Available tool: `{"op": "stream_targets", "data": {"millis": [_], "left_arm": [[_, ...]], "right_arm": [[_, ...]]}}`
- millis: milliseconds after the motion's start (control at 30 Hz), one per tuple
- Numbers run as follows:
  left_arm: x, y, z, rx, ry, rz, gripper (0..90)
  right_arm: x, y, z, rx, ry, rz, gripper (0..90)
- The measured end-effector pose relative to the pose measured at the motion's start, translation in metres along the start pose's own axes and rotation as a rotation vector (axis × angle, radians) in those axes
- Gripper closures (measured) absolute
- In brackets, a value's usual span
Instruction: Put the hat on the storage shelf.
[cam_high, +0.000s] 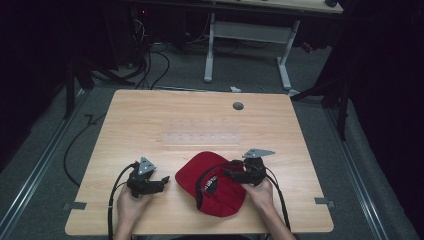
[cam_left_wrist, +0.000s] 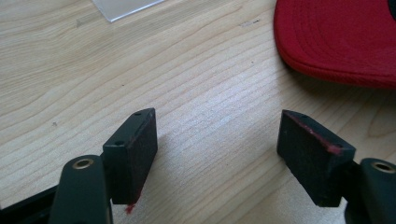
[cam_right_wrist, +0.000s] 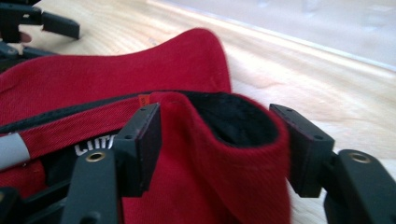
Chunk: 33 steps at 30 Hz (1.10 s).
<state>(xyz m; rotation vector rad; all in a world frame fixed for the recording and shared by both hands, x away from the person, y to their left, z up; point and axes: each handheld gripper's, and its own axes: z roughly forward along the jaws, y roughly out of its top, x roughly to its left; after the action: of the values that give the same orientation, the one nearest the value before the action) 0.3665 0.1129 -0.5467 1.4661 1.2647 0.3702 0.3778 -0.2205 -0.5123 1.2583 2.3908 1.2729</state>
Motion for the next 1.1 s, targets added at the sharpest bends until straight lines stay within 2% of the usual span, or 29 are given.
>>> {"op": "stream_targets", "data": {"millis": [133, 433, 733, 933, 1100], "left_arm": [[0.0, 0.0, 0.0, -0.001, 0.0, -0.001, 29.1], [0.0, 0.0, 0.0, 0.0, 0.0, 0.001, 29.1], [0.0, 0.0, 0.0, -0.002, -0.001, 0.001, 28.8], [0.0, 0.0, 0.0, -0.001, -0.001, -0.001, 28.8], [0.0, 0.0, 0.0, -0.003, -0.001, 0.0, 28.6]], "right_arm": [[-0.002, -0.001, 0.008, 0.012, 0.031, 0.002, 41.8], [-0.002, -0.004, 0.018, 0.032, 0.044, -0.008, 51.8], [-0.002, -0.005, 0.012, 0.027, 0.077, -0.035, 73.7], [0.001, -0.005, 0.006, 0.007, 0.098, -0.061, 80.0], [0.003, -0.004, 0.0, -0.003, 0.1, -0.075, 81.8]]}}
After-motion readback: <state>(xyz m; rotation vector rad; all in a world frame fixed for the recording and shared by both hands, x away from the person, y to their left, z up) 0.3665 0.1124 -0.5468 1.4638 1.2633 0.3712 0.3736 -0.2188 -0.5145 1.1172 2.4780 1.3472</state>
